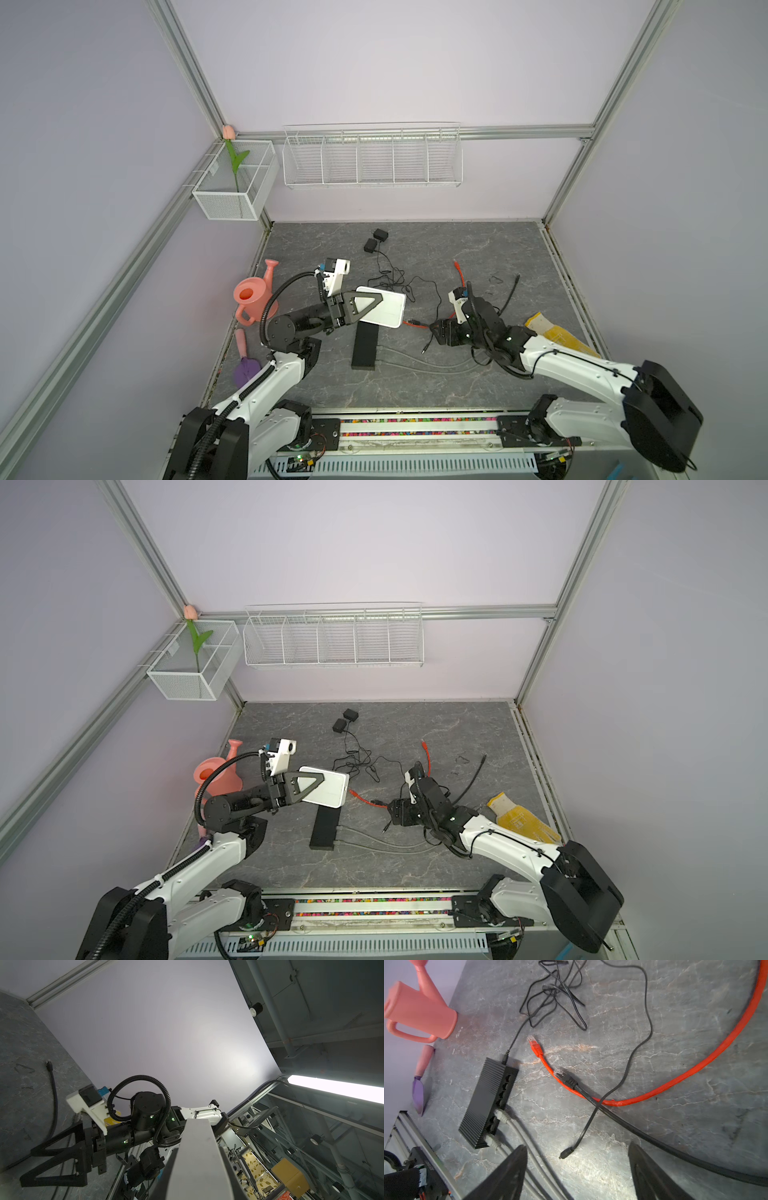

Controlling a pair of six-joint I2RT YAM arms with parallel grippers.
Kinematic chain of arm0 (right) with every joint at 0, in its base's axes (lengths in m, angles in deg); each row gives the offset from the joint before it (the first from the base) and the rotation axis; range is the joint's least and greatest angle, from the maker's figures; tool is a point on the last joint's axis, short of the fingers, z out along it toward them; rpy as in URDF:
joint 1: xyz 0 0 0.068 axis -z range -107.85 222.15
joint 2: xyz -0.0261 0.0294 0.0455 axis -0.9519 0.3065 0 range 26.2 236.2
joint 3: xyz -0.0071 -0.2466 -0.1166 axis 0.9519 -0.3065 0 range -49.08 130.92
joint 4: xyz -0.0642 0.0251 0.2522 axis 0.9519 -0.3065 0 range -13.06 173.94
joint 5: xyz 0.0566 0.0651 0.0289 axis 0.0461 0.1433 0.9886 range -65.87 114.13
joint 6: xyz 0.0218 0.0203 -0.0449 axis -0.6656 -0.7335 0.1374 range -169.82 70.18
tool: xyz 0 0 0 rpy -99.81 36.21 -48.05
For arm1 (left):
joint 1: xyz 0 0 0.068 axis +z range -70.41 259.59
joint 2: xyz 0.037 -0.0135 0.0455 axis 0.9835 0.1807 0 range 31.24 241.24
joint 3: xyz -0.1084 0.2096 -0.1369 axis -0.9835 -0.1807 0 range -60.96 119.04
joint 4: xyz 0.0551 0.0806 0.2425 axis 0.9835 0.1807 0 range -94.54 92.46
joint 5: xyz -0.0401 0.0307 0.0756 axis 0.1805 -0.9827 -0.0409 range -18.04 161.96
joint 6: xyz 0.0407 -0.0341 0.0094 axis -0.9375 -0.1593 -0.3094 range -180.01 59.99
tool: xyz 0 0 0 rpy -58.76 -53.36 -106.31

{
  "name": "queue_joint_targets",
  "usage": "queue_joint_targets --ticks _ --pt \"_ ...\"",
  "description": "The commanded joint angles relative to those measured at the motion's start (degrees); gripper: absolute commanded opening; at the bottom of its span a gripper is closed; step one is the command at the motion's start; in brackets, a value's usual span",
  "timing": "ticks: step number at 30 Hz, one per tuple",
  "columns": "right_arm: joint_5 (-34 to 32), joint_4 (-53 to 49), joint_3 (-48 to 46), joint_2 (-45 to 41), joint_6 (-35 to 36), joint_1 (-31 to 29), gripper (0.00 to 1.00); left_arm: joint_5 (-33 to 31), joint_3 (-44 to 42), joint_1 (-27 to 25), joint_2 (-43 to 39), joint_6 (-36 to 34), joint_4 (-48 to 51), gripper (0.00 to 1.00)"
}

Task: Insert the plug into the switch port

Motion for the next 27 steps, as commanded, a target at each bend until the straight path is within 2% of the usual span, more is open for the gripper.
queue_joint_targets --ticks 1,4,12,22,27 --pt "0.2 4.4 -0.9 1.8 -2.6 0.2 0.77 1.6 0.9 0.3 -1.7 3.3 -4.2 0.00" --pt "-1.0 4.5 -1.1 2.1 -2.5 0.2 0.76 1.9 1.4 0.3 -3.1 4.0 -4.0 0.00" --pt "-1.1 6.0 -1.2 5.3 -3.1 -1.2 0.66 3.5 3.5 0.3 -7.3 6.0 -4.4 0.00" --pt "-2.6 11.2 -1.8 11.7 -4.6 -7.9 0.66 4.5 4.6 0.3 -9.4 7.8 -4.2 0.00" --pt "-2.8 13.9 -2.7 14.2 -5.9 -8.7 0.58 4.4 4.6 0.3 -10.1 7.7 -3.4 0.00"
